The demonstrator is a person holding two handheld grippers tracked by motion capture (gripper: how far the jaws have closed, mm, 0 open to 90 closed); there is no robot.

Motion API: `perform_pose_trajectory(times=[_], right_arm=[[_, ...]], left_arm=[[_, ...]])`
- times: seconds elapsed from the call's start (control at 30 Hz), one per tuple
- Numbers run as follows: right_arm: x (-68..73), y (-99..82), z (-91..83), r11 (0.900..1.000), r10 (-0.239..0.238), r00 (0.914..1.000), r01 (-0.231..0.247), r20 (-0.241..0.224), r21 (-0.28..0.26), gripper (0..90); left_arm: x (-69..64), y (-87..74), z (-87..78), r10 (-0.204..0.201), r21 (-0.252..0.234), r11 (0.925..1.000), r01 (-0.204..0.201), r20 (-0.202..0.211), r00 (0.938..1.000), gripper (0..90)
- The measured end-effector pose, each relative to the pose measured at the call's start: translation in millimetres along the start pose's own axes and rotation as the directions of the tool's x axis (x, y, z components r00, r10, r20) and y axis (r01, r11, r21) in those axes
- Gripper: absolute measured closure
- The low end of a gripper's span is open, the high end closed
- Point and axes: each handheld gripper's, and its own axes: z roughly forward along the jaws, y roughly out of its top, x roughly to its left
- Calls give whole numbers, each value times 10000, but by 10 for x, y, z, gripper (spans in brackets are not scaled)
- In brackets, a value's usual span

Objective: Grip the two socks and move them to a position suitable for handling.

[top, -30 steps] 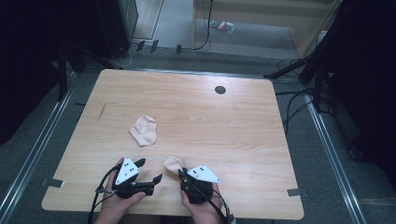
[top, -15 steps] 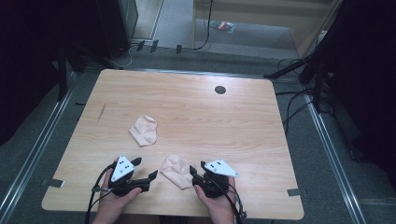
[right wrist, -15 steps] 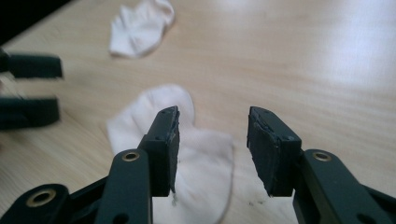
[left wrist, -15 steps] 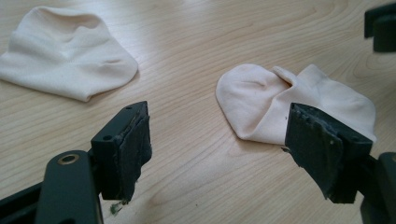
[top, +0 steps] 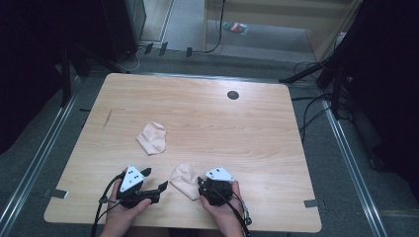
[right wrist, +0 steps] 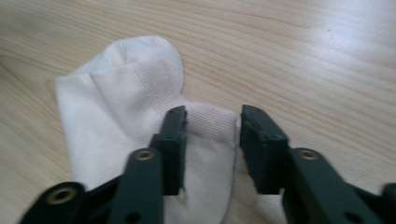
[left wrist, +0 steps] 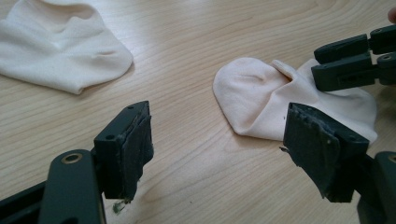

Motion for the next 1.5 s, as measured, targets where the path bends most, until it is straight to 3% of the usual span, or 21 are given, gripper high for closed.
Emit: perform_pose_trajectory(times=[0.03, 0.07, 0.2, 0.37, 0.4, 0.5, 0.53, 0.57, 0.6, 0.63, 0.67, 0.83, 0.87, 0.9, 0.93, 1.0, 1.07, 1.2, 1.33, 1.4, 1.5], right_arm=[[0, 0, 0, 10000, 0, 10000, 0, 0, 0, 665], [20, -3, -4, 9998, -220, 9997, 220, 70, 18, 781], [39, -3, -44, 9992, -254, 9994, 262, 252, -308, 882], [78, 121, -221, 9935, 39, 10000, -42, -33, -1134, 886], [119, 199, -316, 9890, 50, 9997, -83, -227, -1479, 886], [167, 270, -394, 9846, 31, 9990, -107, -438, -1746, 885], [220, 322, -456, 9804, 44, 9984, -153, -556, -1967, 885], [220, 322, -456, 9804, 44, 9984, -153, -556, -1967, 885], [259, 367, -497, 9786, 106, 9966, -271, -816, -2040, 885], [259, 367, -497, 9786, 106, 9966, -271, -816, -2040, 885], [305, 403, -529, 9762, 152, 9953, -355, -955, -2142, 885], [365, 447, -581, 9719, 12, 9939, -271, -1103, -2337, 885], [372, 465, -623, 9680, 164, 9931, -449, -1163, -2468, 885], [372, 465, -623, 9680, 164, 9931, -449, -1163, -2468, 885], [375, 488, -676, 9614, 276, 9921, -600, -1227, -2684, 885], [376, 501, -702, 9574, 374, 9902, -740, -1344, -2792, 885], [409, 540, -761, 9516, 429, 9849, -914, -1676, -2934, 885], [496, 563, -807, 9494, 355, 9809, -928, -1910, -3001, 885], [577, 585, -897, 9423, 445, 9769, -1105, -2092, -3159, 885], [595, 604, -957, 9359, 600, 9724, -1333, -2254, -3260, 885], [599, 625, -1028, 9259, 840, 9662, -1661, -2437, -3393, 885]], left_arm=[[0, 0, 0, 0, 0, 10000, 0, 0, 10000, 238], [-8, -3, -1, 3, 29, 10000, -3, 10, 10000, 238], [-48, 0, 13, -40, 35, 10000, 39, 154, 9999, 238], [-139, 1, 39, -84, 158, 9998, 78, 398, 9992, 236], [-216, -4, 57, -38, 182, 9998, 28, 509, 9987, 232], [-314, -10, 78, 13, 236, 9997, -29, 687, 9976, 231], [-429, -17, 91, 193, 303, 9993, -215, 713, 9973, 227], [-429, -17, 91, 193, 303, 9993, -215, 713, 9973, 221], [-536, -19, 97, 324, 351, 9988, -343, 521, 9981, 213], [-536, -19, 97, 324, 351, 9988, -343, 521, 9981, 205], [-631, -22, 103, 246, 421, 9988, -253, 166, 9996, 198], [-648, -20, 115, 220, 604, 9980, -194, -435, 9988, 189], [-609, -20, 104, 188, 667, 9977, -125, -935, 9954, 189], [-609, -20, 104, 188, 667, 9977, -125, -935, 9954, 187], [-607, -24, 95, 106, 585, 9983, -41, -1117, 9937, 185], [-650, -35, 91, -24, 492, 9988, 78, -1102, 9939, 183], [-797, -44, 118, -42, 498, 9987, 84, -834, 9965, 176], [-913, -25, 133, -225, 174, 9996, 244, -1007, 9947, 144], [-919, 3, 115, -422, -251, 9989, 387, -1589, 9864, 117], [-910, 7, 108, -386, -386, 9987, 326, -1673, 9851, 91], [-929, 14, 79, -51, -510, 9987, -70, -2320, 9727, 74]])
